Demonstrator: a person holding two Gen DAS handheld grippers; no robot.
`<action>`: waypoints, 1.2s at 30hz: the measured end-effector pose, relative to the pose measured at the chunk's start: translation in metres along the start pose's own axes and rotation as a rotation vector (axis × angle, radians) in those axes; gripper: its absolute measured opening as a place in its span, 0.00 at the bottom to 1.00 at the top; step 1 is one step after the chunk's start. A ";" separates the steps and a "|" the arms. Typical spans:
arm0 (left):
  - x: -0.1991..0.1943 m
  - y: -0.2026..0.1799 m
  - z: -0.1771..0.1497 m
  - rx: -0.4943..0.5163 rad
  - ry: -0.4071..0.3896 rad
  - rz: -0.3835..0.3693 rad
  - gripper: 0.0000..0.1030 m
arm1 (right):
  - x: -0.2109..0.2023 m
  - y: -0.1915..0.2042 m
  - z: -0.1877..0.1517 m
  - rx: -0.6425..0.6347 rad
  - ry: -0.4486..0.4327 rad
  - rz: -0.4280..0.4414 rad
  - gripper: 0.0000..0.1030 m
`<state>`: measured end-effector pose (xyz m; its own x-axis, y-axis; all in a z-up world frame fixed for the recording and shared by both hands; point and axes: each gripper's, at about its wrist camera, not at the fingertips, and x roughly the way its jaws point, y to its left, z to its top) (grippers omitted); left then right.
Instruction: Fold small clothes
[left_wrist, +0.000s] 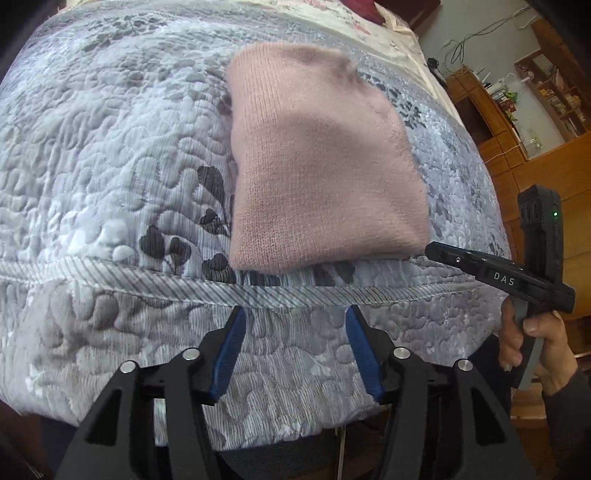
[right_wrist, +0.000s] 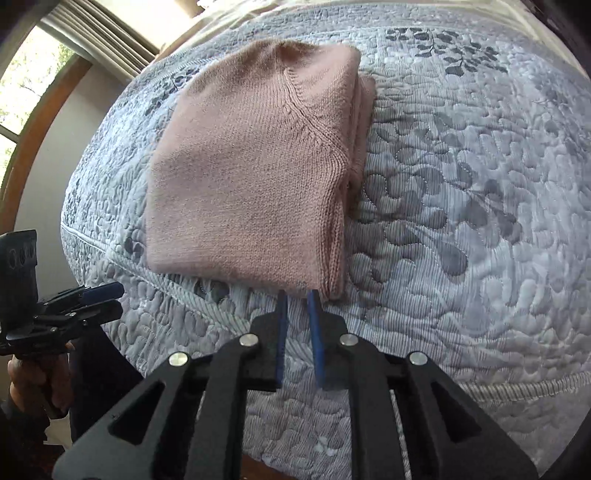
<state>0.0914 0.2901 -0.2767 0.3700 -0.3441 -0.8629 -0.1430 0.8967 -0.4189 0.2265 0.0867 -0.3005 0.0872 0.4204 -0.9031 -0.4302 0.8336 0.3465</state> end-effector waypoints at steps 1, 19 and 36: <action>-0.014 -0.006 -0.006 0.019 -0.031 0.025 0.70 | -0.012 0.001 -0.008 0.006 -0.021 -0.005 0.24; -0.171 -0.113 -0.118 0.151 -0.245 0.337 0.85 | -0.178 0.091 -0.150 0.061 -0.282 -0.290 0.97; -0.260 -0.148 -0.136 0.110 -0.308 0.337 0.85 | -0.292 0.181 -0.163 -0.042 -0.424 -0.380 0.97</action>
<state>-0.1081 0.2091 -0.0287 0.5771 0.0546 -0.8148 -0.2099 0.9741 -0.0835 -0.0228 0.0565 -0.0154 0.5916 0.2084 -0.7788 -0.3332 0.9428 -0.0008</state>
